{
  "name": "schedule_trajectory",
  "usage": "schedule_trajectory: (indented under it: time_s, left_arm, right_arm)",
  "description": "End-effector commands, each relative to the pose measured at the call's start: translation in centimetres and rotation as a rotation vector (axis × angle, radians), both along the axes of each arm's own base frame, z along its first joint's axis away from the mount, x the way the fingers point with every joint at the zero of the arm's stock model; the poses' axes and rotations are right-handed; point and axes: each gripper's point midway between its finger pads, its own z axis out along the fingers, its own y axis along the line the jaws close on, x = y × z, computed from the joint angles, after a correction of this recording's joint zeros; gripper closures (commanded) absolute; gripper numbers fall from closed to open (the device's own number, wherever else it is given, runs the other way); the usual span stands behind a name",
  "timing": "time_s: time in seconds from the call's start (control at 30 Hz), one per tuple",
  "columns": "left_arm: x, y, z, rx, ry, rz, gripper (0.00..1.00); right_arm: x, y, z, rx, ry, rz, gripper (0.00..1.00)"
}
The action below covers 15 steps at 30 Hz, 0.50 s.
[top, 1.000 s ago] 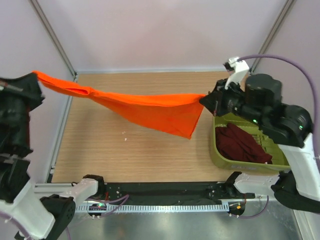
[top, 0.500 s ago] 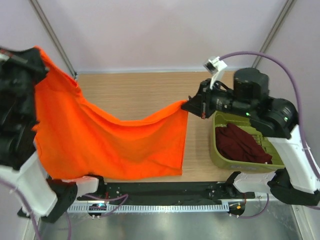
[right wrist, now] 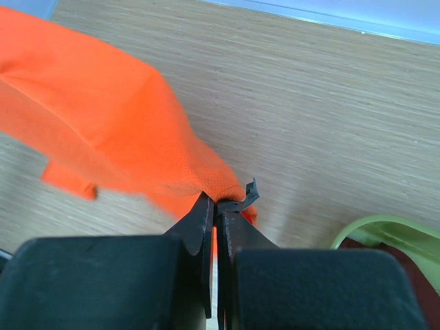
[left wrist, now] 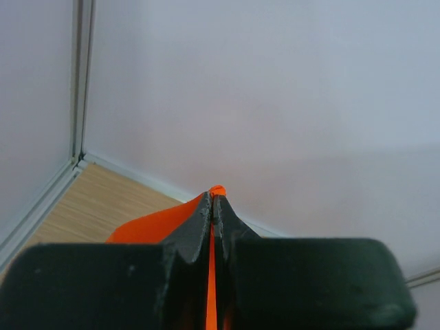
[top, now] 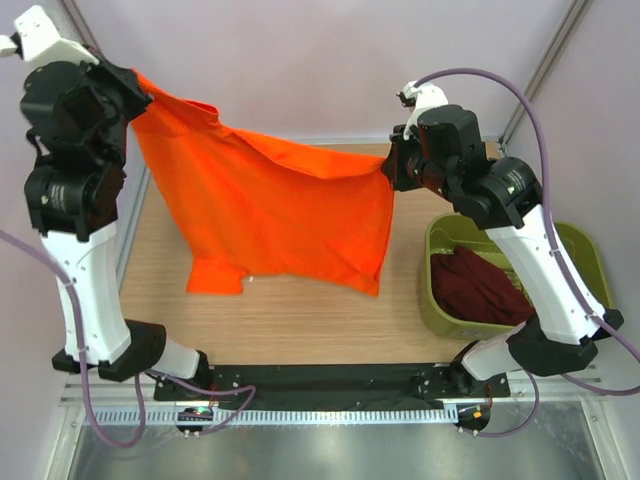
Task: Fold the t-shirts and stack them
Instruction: Flatten the tshirt out
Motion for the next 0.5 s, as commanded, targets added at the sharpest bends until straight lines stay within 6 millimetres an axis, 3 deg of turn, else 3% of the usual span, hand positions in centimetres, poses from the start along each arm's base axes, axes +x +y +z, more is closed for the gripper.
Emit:
schedule_trajectory:
  time_s: [0.0,0.1,0.23,0.27,0.37,0.4,0.47]
  left_arm:
    - [-5.9,1.1,6.5,0.016,-0.23,0.002,1.0]
    - [-8.1,1.4,6.5,0.02,-0.248,-0.004,1.0]
    - [-11.1,1.7,6.9,0.008,-0.288,-0.019,1.0]
    - [-12.8,1.7,7.7,0.002,-0.325,-0.034,1.0]
    - [-15.1,1.5,8.8,0.0,-0.391,-0.067,1.0]
    - [-17.4,1.5,10.1,-0.007,-0.468,-0.085,1.0]
    - [-18.2,1.2,10.2,-0.005,-0.505,-0.105,1.0]
  right_arm:
    - [-0.6,-0.2,3.8,0.067,-0.092,0.012,0.99]
    - [-1.8,-0.7,4.4,0.09,-0.095,0.031,0.99]
    - [-5.3,-0.6,5.7,0.164,-0.1,0.142,0.99]
    - [-5.9,-0.5,5.9,0.182,-0.099,0.163,0.99]
    - [-8.9,-0.1,7.3,0.252,-0.108,0.283,0.99]
    - [-9.7,-0.1,7.4,0.269,-0.107,0.303,0.99]
    - [-11.5,-0.4,8.6,0.32,-0.139,0.352,0.99]
